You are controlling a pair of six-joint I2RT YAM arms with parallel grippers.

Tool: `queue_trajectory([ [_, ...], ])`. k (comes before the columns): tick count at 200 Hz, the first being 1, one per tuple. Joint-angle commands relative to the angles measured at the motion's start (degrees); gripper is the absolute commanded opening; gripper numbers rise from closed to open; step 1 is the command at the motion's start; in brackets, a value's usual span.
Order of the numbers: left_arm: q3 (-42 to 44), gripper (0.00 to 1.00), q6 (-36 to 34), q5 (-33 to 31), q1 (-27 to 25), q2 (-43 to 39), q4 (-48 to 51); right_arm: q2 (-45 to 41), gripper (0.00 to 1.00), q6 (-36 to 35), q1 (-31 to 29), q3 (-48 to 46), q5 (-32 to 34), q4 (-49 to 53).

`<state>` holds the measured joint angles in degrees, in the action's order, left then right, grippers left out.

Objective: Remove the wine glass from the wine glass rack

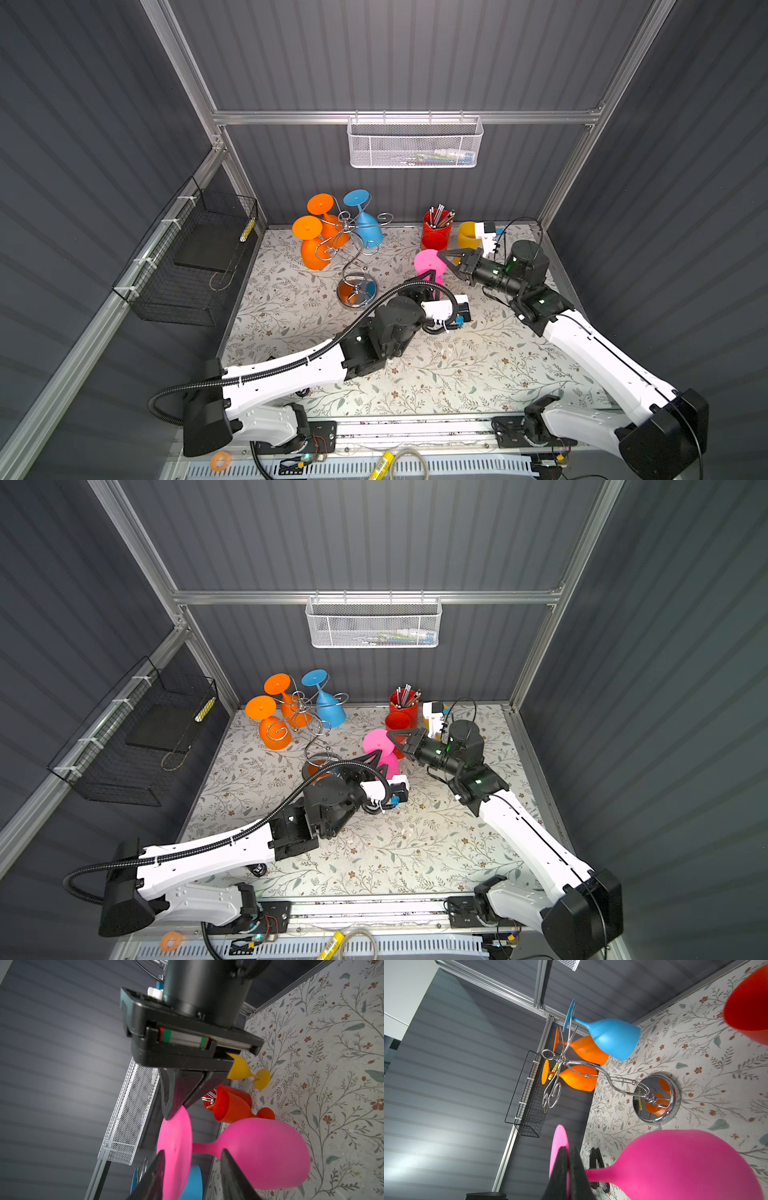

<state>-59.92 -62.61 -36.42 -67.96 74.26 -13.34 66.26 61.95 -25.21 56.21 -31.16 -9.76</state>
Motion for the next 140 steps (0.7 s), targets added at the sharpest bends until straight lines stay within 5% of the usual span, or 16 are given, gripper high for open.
queue_trajectory([
  [1,-2.0,0.4,0.7,-0.1,1.6,0.1,-1.1,-1.4,0.0,0.5,0.2,-0.7,-1.0,-1.8],
  [61,-2.7,0.0,3.5,0.7,2.8,-0.3,-1.1,-1.6,0.0,0.4,0.2,-0.7,-0.7,-1.8],
  [104,-2.6,0.0,6.8,0.6,3.2,-1.2,-0.3,-1.8,0.0,-0.3,0.2,-0.9,-0.1,-2.4],
  [122,-3.0,0.0,9.0,0.6,3.4,-1.3,0.8,-1.8,0.13,-1.4,0.2,-1.3,-0.1,-3.7],
  [140,-3.8,0.0,12.5,0.5,3.6,-1.6,3.1,-4.5,0.38,-3.5,0.3,-2.4,1.1,-4.7],
])
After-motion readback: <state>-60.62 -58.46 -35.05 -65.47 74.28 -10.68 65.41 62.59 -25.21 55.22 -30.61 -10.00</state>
